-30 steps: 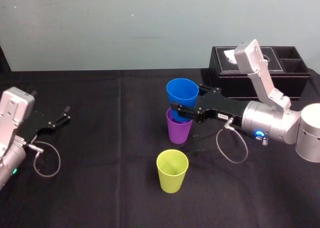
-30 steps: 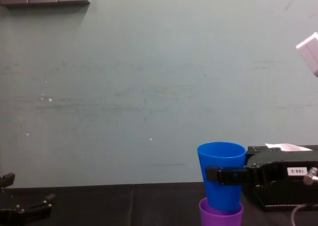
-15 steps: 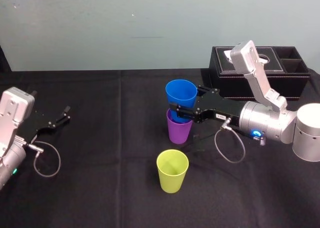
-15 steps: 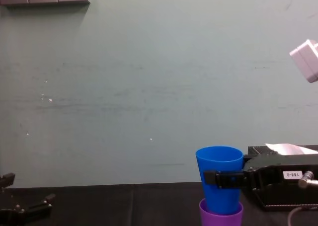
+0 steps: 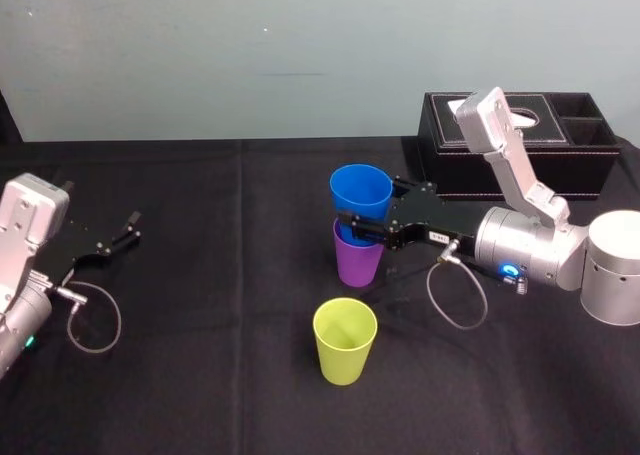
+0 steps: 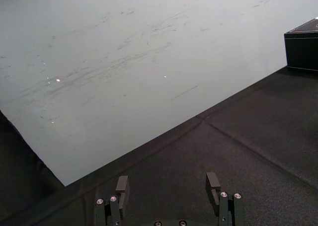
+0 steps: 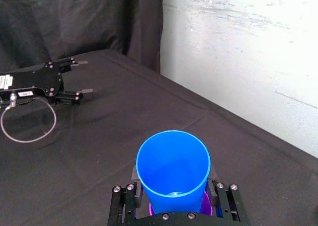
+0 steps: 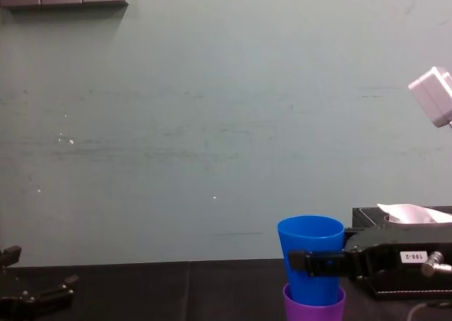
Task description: Stack the three plastic cups sequentially using one hand.
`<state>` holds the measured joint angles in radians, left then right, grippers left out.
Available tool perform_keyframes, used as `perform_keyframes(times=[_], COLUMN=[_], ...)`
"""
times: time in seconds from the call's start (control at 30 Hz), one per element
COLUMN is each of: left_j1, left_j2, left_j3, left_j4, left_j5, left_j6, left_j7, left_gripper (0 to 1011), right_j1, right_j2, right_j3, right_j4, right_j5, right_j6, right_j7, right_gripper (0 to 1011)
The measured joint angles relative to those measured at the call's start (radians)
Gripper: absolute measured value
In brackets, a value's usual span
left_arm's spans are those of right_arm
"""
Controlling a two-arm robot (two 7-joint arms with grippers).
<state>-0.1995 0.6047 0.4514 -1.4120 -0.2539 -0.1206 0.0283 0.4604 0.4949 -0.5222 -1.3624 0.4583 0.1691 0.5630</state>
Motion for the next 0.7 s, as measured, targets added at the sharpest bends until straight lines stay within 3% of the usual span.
perform_keyframes(times=[0.7], left_j1=[0.000], left_j2=[0.000], left_j3=[0.000], left_j4=[0.000], left_j5=[0.000], left_j6=[0.000], left_j7=[0.000], left_gripper=[1010], right_j1=[-0.001], right_j2=[-0.016], right_j3=[-0.004], right_j4=[0.033], right_j5=[-0.005], right_j6=[-0.012], right_j7=[0.008], right_gripper=[735])
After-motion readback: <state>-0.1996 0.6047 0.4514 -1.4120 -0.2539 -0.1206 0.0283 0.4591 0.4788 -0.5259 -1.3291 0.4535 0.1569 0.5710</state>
